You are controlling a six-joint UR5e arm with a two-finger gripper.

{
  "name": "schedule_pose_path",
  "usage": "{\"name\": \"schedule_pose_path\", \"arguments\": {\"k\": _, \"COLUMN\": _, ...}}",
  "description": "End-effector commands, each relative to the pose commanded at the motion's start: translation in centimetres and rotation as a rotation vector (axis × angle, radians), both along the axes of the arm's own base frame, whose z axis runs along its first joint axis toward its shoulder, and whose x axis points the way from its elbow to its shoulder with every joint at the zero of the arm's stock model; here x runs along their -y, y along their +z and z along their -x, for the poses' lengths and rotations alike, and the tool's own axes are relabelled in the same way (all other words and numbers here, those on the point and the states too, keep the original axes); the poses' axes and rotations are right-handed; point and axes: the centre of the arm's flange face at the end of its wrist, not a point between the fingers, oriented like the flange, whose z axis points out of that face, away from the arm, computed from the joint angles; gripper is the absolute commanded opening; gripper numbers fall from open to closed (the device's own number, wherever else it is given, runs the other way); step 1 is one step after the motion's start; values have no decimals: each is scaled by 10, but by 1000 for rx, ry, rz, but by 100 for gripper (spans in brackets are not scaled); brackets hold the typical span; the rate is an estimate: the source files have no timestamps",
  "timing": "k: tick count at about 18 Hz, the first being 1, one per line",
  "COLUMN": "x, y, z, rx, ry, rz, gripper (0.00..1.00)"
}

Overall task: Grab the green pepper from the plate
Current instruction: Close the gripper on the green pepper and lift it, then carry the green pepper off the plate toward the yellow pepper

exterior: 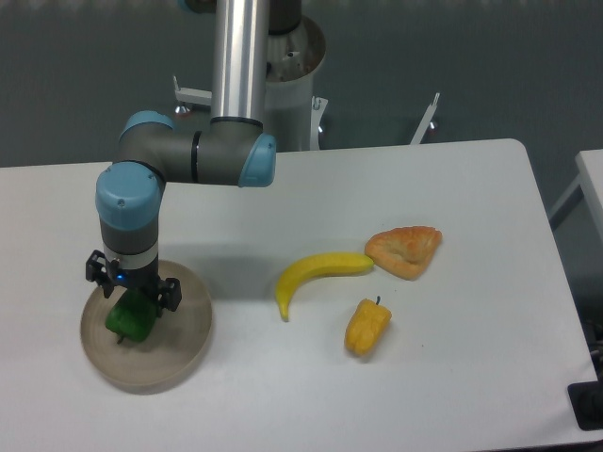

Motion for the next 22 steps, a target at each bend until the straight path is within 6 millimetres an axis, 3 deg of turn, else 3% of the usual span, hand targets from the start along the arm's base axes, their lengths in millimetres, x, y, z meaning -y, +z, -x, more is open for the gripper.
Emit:
{"name": "schedule_pose_path", "arguments": {"k": 3, "x": 0, "y": 2, "z": 0, "rx": 0, "ry": -3, "rz": -5, "gripper": 42}}
{"name": "schedule_pose_path", "arguments": {"k": 8, "x": -1, "y": 9, "z": 1, "rx": -5, "ry": -7, "rz": -16, "gripper": 37}}
{"name": "schedule_pose_path", "arguments": {"k": 13, "x": -8, "y": 44, "z": 10, "rx": -26, "ry": -29, "rz": -79, "gripper": 36}}
{"name": "schedule_pose_path", "arguments": {"k": 17, "x": 0, "y": 76, "z": 79, "rx": -78, "ry": -48, "rz": -131, "gripper": 36}}
{"name": "schedule_pose_path", "arguments": {"k": 19, "x": 12, "y": 90, "z": 127, "rx": -144, "ry": -60, "rz": -139, "gripper": 36}}
{"name": "schedule_pose_path", "arguments": {"k": 22, "x": 26, "y": 109, "z": 183, "rx": -239, "ry": -122, "rz": -149, "gripper": 36}}
